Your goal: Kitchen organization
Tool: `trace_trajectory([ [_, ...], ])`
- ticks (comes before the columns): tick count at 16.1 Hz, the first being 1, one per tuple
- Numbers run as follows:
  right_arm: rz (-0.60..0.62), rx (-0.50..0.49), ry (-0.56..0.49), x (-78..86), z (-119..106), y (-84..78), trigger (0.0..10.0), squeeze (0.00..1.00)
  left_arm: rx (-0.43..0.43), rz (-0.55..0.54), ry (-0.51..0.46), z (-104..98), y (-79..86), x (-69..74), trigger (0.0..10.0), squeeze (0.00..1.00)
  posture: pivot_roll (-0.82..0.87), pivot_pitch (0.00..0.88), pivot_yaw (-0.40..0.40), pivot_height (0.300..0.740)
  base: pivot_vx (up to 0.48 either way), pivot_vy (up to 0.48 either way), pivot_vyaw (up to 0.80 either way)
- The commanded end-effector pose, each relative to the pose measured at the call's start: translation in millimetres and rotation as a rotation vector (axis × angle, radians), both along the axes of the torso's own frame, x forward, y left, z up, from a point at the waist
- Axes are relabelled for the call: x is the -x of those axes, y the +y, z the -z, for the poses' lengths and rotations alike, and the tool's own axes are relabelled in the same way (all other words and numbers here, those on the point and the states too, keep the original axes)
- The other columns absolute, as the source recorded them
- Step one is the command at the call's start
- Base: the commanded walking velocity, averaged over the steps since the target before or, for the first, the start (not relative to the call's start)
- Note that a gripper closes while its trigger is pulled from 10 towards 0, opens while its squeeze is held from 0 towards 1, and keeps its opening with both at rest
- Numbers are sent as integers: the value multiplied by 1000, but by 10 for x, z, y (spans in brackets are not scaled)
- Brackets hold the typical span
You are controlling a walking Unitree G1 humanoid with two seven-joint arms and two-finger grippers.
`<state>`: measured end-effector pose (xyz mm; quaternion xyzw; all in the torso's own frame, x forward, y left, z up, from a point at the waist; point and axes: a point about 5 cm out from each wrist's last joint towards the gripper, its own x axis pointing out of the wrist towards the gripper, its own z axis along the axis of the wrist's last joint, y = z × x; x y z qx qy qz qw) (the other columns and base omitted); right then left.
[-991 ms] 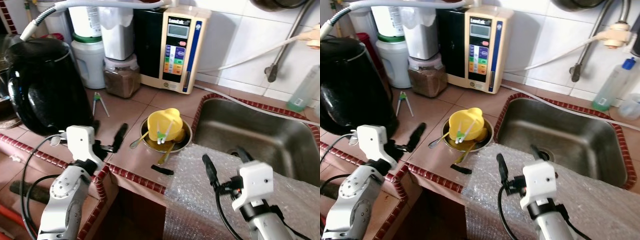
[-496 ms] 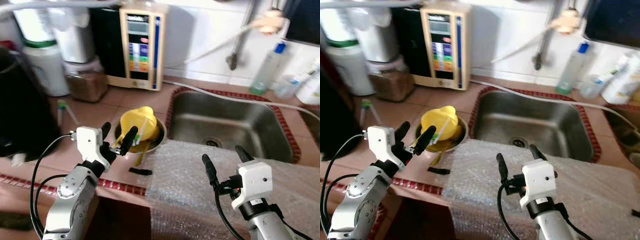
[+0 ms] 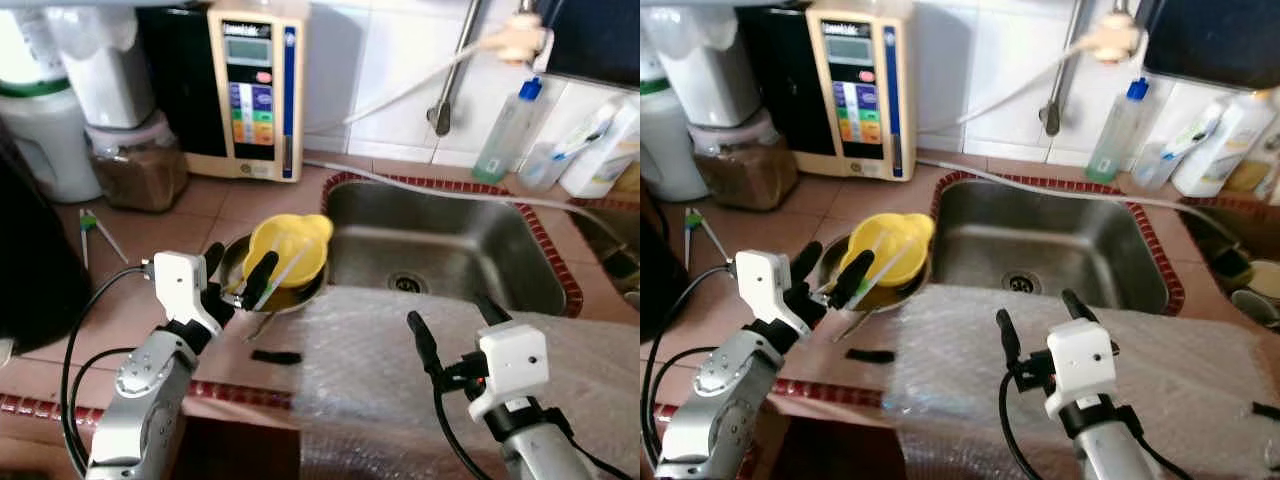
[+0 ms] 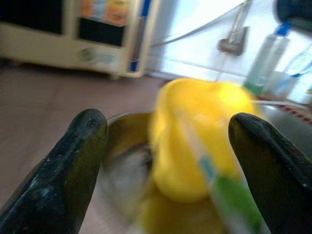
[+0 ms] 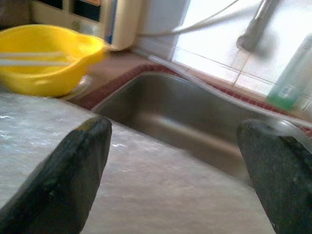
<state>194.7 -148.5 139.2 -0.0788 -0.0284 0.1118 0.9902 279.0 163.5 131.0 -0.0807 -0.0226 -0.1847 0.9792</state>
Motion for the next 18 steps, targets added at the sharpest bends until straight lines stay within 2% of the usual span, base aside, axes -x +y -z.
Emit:
trace_trajectory([
  [1,-5,7,-11,-15,-23,-9,10000,0,-28,-41,20,62,54,-7,10000,0,70,0,-30,740,0,0,0],
  [5,0,15,-33,-64,-77,-34,10000,0,-54,-92,33,107,127,-34,10000,0,70,0,-31,740,0,0,0],
  [9,-8,2,-59,-114,-159,-17,10000,0,-63,-135,9,36,182,-100,10000,0,74,0,-33,740,0,0,0],
  [12,-46,-69,-44,-134,-212,41,10000,0,-41,-105,-26,-107,184,-135,10000,0,78,0,-34,740,0,0,0],
  [16,-114,-96,-38,-152,-254,143,10000,0,15,-52,-57,-240,242,-234,10000,0,92,0,-34,740,0,0,0],
  [17,-136,-114,-33,-157,-275,175,10000,0,37,-38,-38,-252,287,-270,10000,859,94,0,-34,740,0,0,0],
  [18,-148,-114,-29,-159,-276,186,10000,0,53,-40,-35,-257,310,-280,10000,1000,95,0,-33,740,0,0,0],
])
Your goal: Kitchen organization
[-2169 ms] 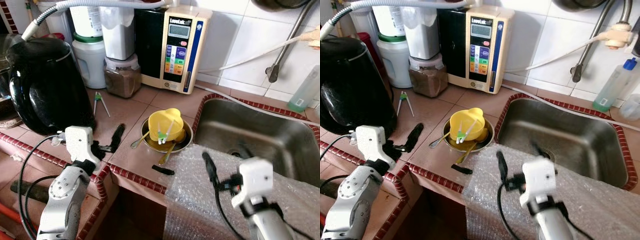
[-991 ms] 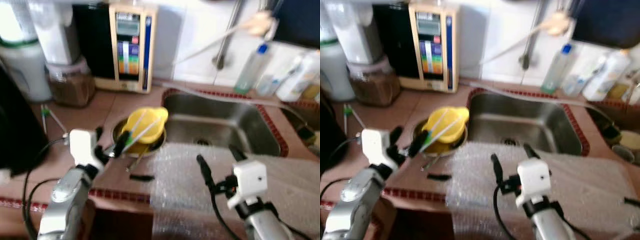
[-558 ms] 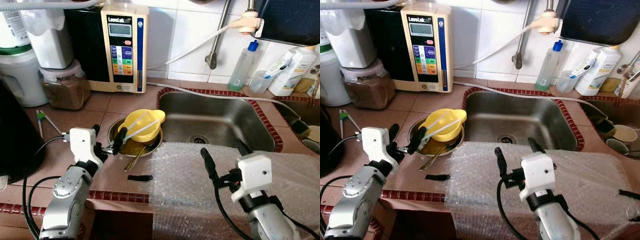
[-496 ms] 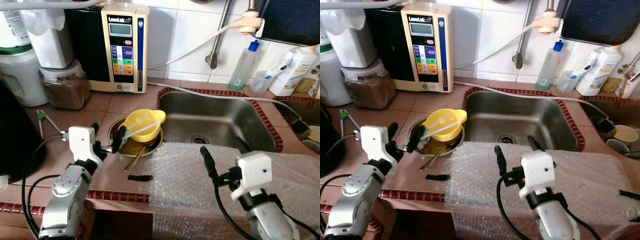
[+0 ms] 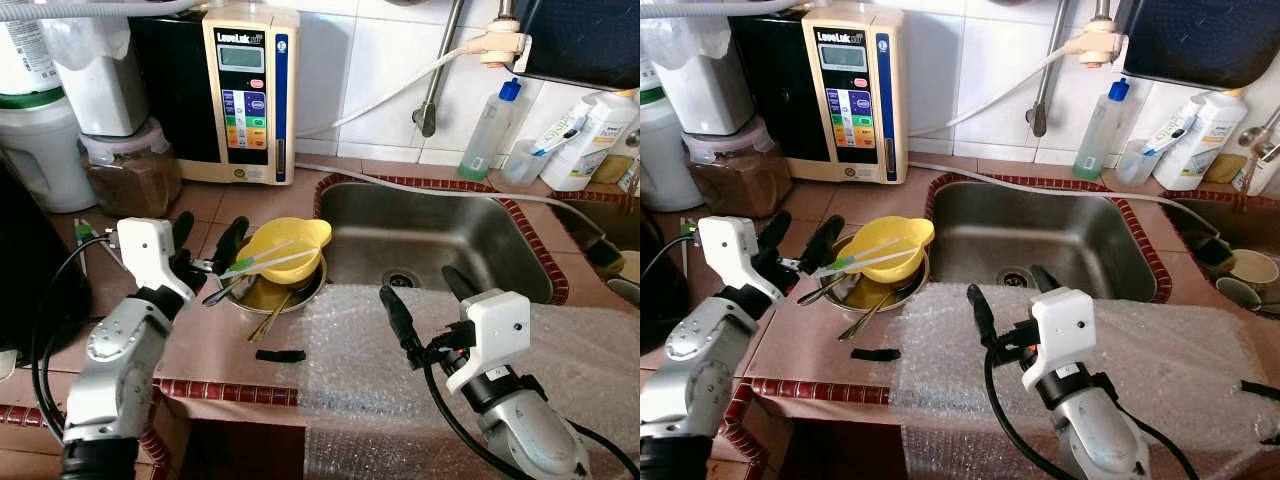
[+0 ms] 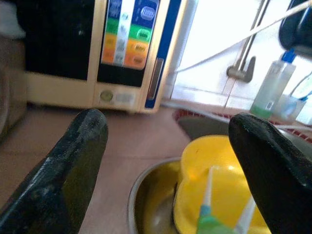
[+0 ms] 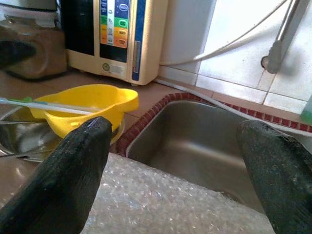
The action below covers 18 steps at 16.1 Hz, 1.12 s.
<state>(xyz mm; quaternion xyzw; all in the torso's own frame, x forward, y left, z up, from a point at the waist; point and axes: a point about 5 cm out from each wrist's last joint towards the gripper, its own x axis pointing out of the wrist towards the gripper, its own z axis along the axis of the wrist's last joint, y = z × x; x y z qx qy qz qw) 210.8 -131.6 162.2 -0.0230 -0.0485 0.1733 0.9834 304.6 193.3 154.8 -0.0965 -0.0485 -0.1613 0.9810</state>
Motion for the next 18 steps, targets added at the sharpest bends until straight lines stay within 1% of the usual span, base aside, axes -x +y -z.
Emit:
trace_trajectory([
  [1,-22,-4,-9,2,-47,19,10000,0,27,8,9,-21,29,-28,10000,1000,95,0,-33,740,0,0,0],
  [2,-24,-2,-9,2,-47,20,10000,0,54,13,16,-22,40,-31,10000,1000,95,0,-34,740,0,0,0],
  [3,-37,-1,3,7,-37,19,10000,0,169,55,67,8,68,-11,10000,1000,95,0,-34,740,0,0,0],
  [5,-51,4,22,28,-14,11,10000,0,169,138,102,88,76,68,10000,1000,98,0,-36,740,0,0,0],
  [7,-68,14,35,45,10,16,10000,0,177,156,127,143,103,112,10000,1000,104,0,-39,740,0,0,0],
  [8,-97,28,55,79,56,20,10000,0,192,125,151,202,197,161,10000,1000,111,0,-44,740,0,0,0],
  [9,-99,31,60,86,70,12,10000,0,198,115,155,206,218,169,10000,1000,114,0,-46,740,0,0,0],
  [10,-73,55,77,108,134,-52,10000,0,171,117,156,192,222,207,10000,1000,121,0,-48,740,0,0,0],
  [11,-63,60,79,108,154,-72,10000,0,158,98,153,184,230,206,10000,1000,127,0,-51,740,0,0,0],
  [12,-43,75,79,96,195,-103,10000,0,109,25,102,130,272,206,10000,1000,133,0,-54,740,0,0,0],
  [13,-24,89,71,80,216,-115,10000,0,51,-80,49,54,306,208,10000,1000,140,0,-57,740,0,0,0],
  [14,-16,95,68,71,223,-118,10000,0,20,-131,29,18,315,209,10000,1000,142,0,-58,740,0,0,0],
  [15,-21,111,64,71,244,-109,10000,0,-16,-140,4,-28,282,219,10000,1000,152,0,-64,740,0,0,0],
  [16,-27,120,60,71,263,-91,10000,0,-54,-152,-40,-102,247,234,10000,1000,157,0,-69,740,0,0,0],
  [18,-26,123,48,54,259,-76,10000,0,-91,-169,-99,-208,210,248,10000,1000,162,0,-75,740,0,0,0],
])
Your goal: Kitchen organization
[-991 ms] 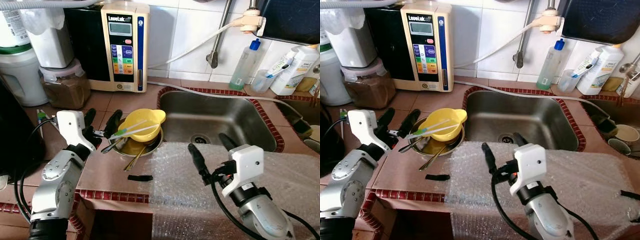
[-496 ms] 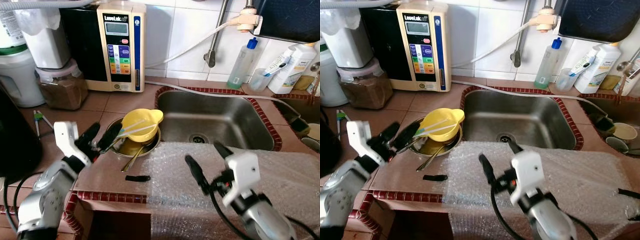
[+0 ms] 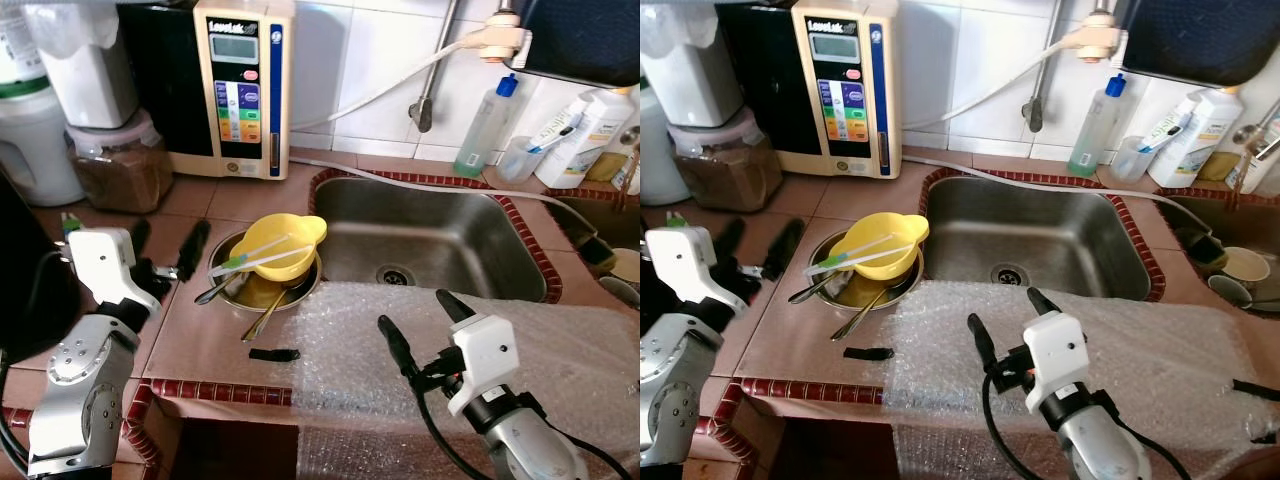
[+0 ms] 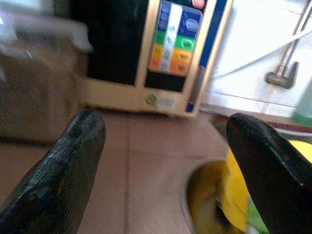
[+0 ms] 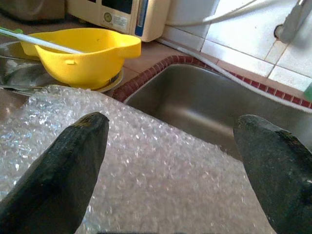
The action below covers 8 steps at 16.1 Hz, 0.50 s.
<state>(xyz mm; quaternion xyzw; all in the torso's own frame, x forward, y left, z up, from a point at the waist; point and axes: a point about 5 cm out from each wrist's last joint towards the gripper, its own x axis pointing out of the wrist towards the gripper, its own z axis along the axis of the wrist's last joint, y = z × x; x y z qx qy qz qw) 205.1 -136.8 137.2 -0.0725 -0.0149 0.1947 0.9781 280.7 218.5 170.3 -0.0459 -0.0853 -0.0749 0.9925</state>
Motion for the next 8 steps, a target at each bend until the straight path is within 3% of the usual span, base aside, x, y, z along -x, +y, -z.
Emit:
trace_trajectory([
  [1,11,12,-19,-38,-21,-14,10000,0,-53,-14,-65,-133,-64,7,10000,1000,164,0,-82,740,0,0,0],
  [2,15,0,-42,-84,-64,-8,10000,0,-90,-24,-106,-223,-144,0,10000,553,167,0,-89,740,0,0,0],
  [3,19,-8,-54,-114,-90,-8,10000,0,-102,-14,-133,-298,-231,-8,10000,0,166,0,-93,740,0,0,0],
  [5,47,-34,-86,-191,-155,-17,10000,0,-147,0,-167,-392,-399,-33,10000,0,163,0,-92,740,0,0,0],
  [6,61,-47,-88,-205,-164,-22,10000,0,-168,-14,-168,-383,-405,-37,10000,0,160,0,-89,740,0,0,0],
  [8,115,-85,-92,-238,-180,-64,10000,0,-182,-41,-102,-152,-381,-50,10000,0,147,0,-81,740,0,0,0],
])
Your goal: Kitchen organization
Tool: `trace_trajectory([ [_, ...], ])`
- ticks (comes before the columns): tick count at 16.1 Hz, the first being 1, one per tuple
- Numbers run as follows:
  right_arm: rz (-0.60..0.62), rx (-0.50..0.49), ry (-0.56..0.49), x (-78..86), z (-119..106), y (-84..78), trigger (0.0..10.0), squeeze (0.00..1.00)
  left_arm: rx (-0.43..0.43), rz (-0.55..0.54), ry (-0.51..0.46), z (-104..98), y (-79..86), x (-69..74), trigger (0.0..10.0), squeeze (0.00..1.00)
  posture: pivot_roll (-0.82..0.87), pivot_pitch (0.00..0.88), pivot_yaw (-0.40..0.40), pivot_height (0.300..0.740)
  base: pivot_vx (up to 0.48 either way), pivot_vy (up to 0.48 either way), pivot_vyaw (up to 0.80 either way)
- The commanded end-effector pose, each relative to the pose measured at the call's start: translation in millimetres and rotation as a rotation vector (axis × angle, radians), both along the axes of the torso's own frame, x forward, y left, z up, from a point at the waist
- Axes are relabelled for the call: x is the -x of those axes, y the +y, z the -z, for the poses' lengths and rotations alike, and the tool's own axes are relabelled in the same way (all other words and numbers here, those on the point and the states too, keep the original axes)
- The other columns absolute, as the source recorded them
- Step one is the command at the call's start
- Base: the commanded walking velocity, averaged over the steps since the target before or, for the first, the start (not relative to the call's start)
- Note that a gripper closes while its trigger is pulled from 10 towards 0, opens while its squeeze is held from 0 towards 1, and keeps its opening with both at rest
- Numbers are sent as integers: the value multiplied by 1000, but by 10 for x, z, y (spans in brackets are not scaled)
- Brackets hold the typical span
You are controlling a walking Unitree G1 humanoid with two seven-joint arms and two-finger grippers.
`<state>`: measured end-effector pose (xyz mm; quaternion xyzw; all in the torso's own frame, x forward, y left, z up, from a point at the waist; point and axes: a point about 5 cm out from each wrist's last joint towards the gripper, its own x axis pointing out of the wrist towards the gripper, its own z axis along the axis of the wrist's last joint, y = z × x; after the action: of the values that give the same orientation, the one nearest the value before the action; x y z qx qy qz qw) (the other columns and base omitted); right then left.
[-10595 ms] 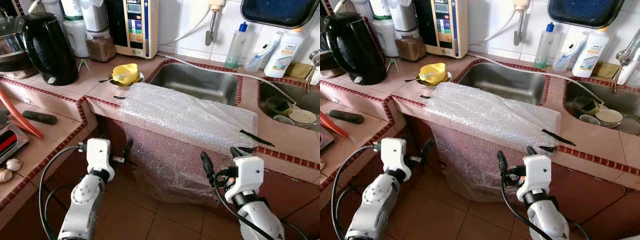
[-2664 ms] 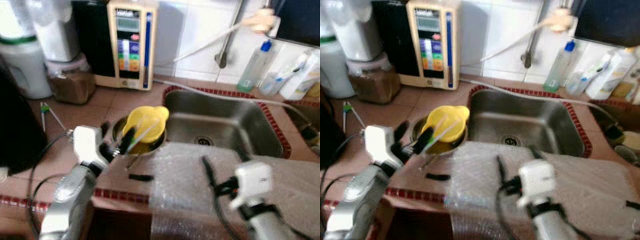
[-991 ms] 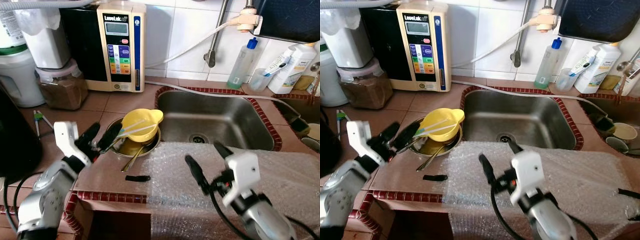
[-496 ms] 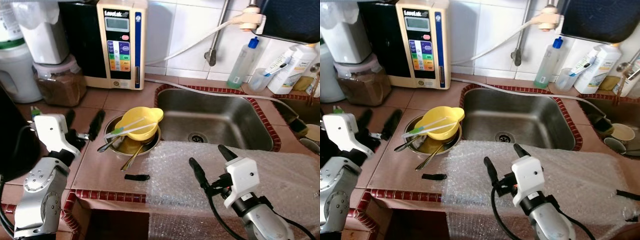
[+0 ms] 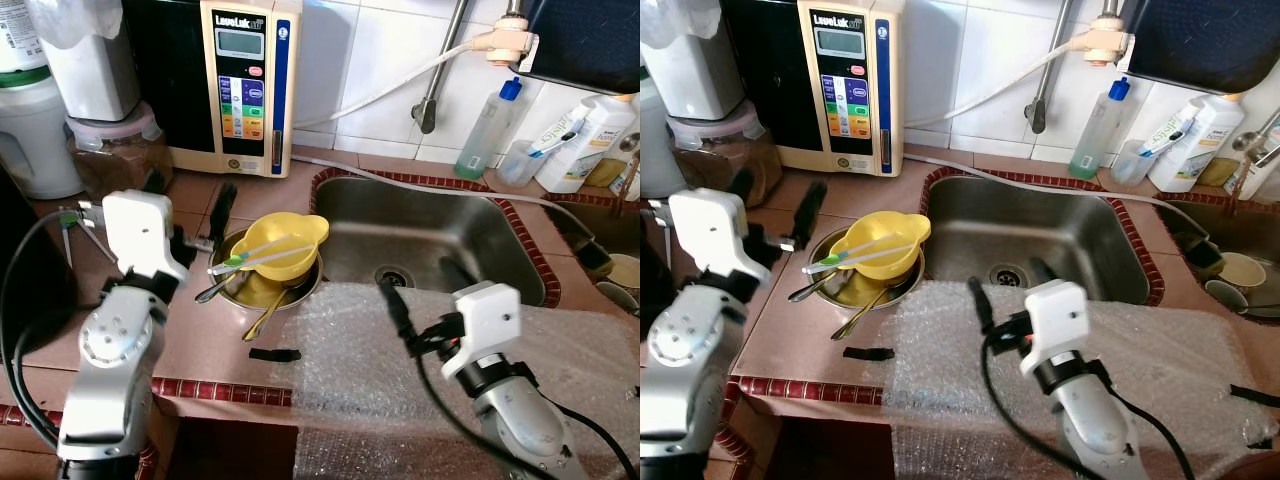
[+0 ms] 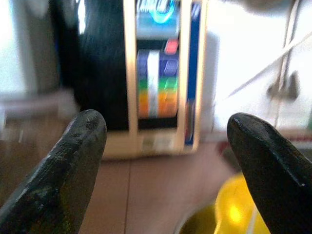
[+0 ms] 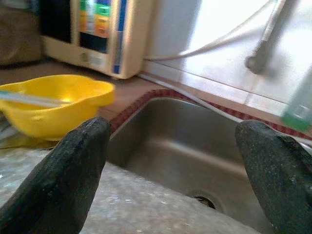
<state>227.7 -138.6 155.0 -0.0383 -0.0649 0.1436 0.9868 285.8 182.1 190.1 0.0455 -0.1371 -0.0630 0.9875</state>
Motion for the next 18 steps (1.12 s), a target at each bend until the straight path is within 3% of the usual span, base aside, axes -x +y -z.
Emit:
trace_trajectory([
  [1,37,-4,4,-8,4,-67,10000,0,-6,-1,32,93,-10,-11,10000,0,144,0,-80,740,0,0,0],
  [4,68,-5,1,-8,12,-105,10000,0,-2,13,35,88,-44,-96,10000,0,132,0,-71,740,0,0,0],
  [8,136,59,-82,-32,-88,-174,10000,0,-81,33,-117,-204,-128,-157,10000,0,130,0,-60,740,0,0,0],
  [12,212,22,-104,-92,-90,-222,10000,0,-101,67,-87,-99,-183,-236,10000,0,114,0,5,740,0,0,0],
  [18,258,-15,-105,-58,12,-109,10000,0,-153,98,-105,-195,-180,-363,10000,0,111,0,81,740,0,0,0],
])
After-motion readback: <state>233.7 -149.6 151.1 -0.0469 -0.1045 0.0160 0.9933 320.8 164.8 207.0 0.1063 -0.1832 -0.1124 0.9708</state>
